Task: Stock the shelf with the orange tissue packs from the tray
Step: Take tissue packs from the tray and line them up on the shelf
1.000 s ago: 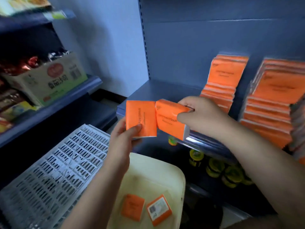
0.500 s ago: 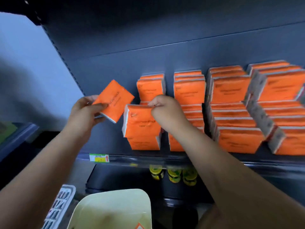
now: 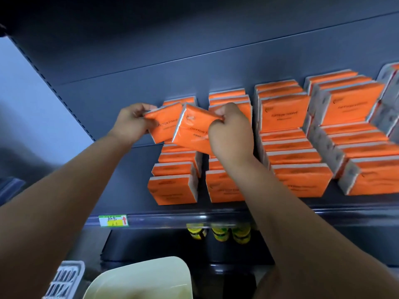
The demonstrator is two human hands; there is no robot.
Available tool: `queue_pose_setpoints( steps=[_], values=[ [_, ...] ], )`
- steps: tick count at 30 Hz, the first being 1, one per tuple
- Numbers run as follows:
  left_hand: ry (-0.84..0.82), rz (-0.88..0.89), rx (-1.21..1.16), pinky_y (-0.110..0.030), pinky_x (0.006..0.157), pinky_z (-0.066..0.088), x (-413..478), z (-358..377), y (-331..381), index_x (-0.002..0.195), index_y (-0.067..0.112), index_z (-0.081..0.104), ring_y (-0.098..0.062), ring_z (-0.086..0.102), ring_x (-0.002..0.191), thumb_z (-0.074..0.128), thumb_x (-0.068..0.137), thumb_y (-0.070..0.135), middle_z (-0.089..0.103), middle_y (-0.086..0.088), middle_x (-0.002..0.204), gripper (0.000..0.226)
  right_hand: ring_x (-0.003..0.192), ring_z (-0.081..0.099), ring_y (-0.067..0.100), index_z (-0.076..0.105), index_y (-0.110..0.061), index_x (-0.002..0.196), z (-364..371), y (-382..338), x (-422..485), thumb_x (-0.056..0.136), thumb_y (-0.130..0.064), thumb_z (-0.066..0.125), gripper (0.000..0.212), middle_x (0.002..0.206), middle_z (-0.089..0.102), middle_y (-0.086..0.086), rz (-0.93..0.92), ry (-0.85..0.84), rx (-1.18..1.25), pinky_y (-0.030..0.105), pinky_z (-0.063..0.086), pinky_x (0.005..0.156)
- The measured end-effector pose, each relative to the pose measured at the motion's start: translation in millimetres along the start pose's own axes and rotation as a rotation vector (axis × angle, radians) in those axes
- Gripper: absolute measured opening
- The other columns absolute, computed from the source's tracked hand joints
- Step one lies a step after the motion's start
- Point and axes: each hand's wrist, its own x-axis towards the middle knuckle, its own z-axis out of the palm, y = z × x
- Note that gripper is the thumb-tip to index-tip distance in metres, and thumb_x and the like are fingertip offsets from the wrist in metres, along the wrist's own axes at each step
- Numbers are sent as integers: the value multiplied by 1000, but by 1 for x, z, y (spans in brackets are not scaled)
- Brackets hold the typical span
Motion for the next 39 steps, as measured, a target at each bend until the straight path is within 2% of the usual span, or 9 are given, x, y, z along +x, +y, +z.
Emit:
queue_pose_setpoints(
  steps=[3, 5, 7, 11, 15, 18, 25, 35, 39],
  values=[
    [15, 78, 79, -35, 87, 58, 11, 2, -6, 101, 23, 72, -16, 66, 90, 64, 85, -18, 70, 0, 97, 45, 86, 61, 24, 63, -18, 102, -6, 3, 4, 84, -12, 50, 23, 97, 67, 2, 16, 17, -27, 32, 44, 67],
    [47, 183, 260, -20, 94, 51, 14, 4, -11, 108, 21, 73, -13, 63, 96, 65, 85, -12, 68, 1, 106, 41, 88, 61, 22, 63, -20, 102, -10, 5, 6, 85, -14, 49, 23, 98, 67, -1, 60, 16, -11, 32, 42, 68],
    [96, 295, 459, -3, 91, 38, 13, 7, -16, 114, 17, 76, -11, 58, 101, 66, 84, -8, 65, 1, 113, 40, 83, 61, 20, 62, -21, 102, -11, 7, 6, 87, -13, 48, 22, 93, 67, -3, 118, 12, 14, 30, 42, 66],
    [68, 268, 501, -7, 91, 38, 11, 14, -23, 118, 17, 74, -12, 58, 108, 72, 87, 0, 65, -1, 124, 36, 75, 63, 19, 62, -19, 92, -9, 13, 6, 84, -14, 47, 18, 84, 66, -1, 161, 53, 79, 30, 44, 63],
    [106, 268, 512, 5, 82, 32, 10, 21, -24, 120, 14, 72, -12, 56, 108, 72, 88, 0, 62, -3, 126, 35, 86, 62, 26, 59, -14, 97, -10, 11, 8, 76, -18, 40, 28, 95, 64, 3, 31, 151, 0, 37, 52, 73],
    [142, 341, 520, -4, 88, 36, 8, 24, -25, 117, 12, 70, -11, 56, 108, 69, 87, -3, 59, -6, 127, 34, 86, 61, 28, 57, -11, 97, -13, 9, 9, 74, -17, 39, 30, 96, 63, 5, -7, 174, -24, 40, 53, 71],
    [154, 422, 486, -3, 91, 37, 3, 33, -29, 114, 10, 69, -5, 54, 104, 65, 86, -8, 54, 2, 120, 33, 86, 63, 25, 56, -15, 99, -18, 11, 6, 77, -18, 42, 27, 95, 64, 3, 33, 173, -26, 43, 56, 70],
    [135, 448, 583, -33, 97, 48, -6, 34, -30, 123, 11, 63, -22, 59, 112, 65, 89, 0, 55, -6, 129, 36, 87, 61, 24, 59, -13, 103, -10, 20, 3, 84, -11, 48, 22, 100, 62, 1, 12, 119, -60, 34, 48, 69],
    [221, 436, 559, -19, 105, 33, -17, 35, -33, 122, 13, 64, -27, 52, 122, 68, 93, 9, 58, -7, 127, 30, 98, 57, 19, 61, -12, 117, -4, 20, 0, 88, -8, 55, 29, 112, 60, 0, -31, 46, -47, 31, 45, 76]
  ],
)
